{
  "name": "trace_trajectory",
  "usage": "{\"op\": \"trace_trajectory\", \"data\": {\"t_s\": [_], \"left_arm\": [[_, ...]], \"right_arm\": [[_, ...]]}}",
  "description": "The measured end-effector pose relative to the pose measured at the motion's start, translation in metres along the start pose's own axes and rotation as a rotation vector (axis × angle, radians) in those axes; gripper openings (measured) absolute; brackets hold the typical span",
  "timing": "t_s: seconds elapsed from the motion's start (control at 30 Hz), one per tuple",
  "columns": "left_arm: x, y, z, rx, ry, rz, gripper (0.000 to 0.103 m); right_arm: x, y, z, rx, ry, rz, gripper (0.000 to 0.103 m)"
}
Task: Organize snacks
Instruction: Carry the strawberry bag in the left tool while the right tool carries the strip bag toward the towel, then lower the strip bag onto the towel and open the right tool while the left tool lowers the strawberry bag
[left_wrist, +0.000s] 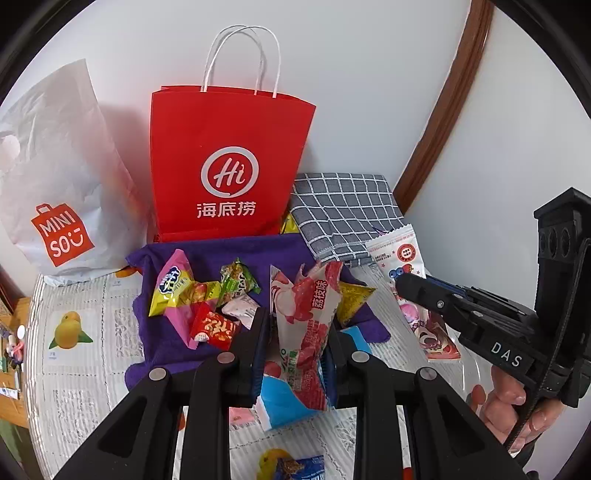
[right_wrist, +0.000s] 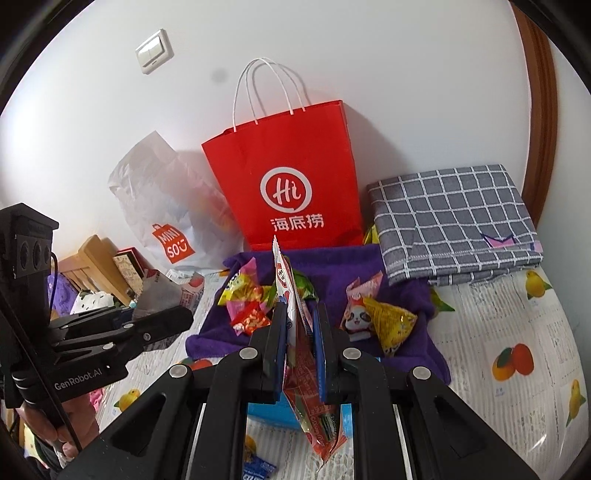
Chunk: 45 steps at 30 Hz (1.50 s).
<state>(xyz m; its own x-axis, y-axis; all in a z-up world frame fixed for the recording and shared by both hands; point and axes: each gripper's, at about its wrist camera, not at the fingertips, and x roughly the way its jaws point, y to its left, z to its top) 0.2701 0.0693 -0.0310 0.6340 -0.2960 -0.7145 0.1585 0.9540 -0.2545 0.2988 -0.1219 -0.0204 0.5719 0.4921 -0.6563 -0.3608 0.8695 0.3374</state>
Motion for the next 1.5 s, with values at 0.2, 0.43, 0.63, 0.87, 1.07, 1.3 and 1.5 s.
{"op": "trace_trajectory", "data": {"t_s": [0.2,0.43,0.63,0.87,1.07,1.3,1.5], "left_arm": [[0.006,0.014,0.008,-0.027,-0.005,0.011,0.024],[0.015,0.034,0.020,-0.066,-0.010,0.041,0.024],[0.023,0.052,0.030,-0.099,-0.015,0.068,0.024],[0.034,0.069,0.038,-0.106,-0.006,0.102,0.024],[0.051,0.078,0.039,-0.107,0.022,0.105,0.024],[0.071,0.089,0.037,-0.129,0.056,0.099,0.024],[0.090,0.090,0.033,-0.134,0.109,0.081,0.024]], "right_arm": [[0.010,0.003,0.012,-0.017,-0.003,0.005,0.013],[0.027,0.007,0.032,-0.027,0.003,0.032,0.013],[0.046,0.018,0.052,-0.062,0.003,0.051,0.013],[0.071,0.021,0.060,-0.080,0.026,0.059,0.013],[0.104,0.010,0.052,-0.071,0.092,0.047,0.013],[0.141,0.000,0.042,-0.078,0.175,0.015,0.013],[0.161,-0.007,0.034,-0.086,0.239,-0.010,0.013]]}}
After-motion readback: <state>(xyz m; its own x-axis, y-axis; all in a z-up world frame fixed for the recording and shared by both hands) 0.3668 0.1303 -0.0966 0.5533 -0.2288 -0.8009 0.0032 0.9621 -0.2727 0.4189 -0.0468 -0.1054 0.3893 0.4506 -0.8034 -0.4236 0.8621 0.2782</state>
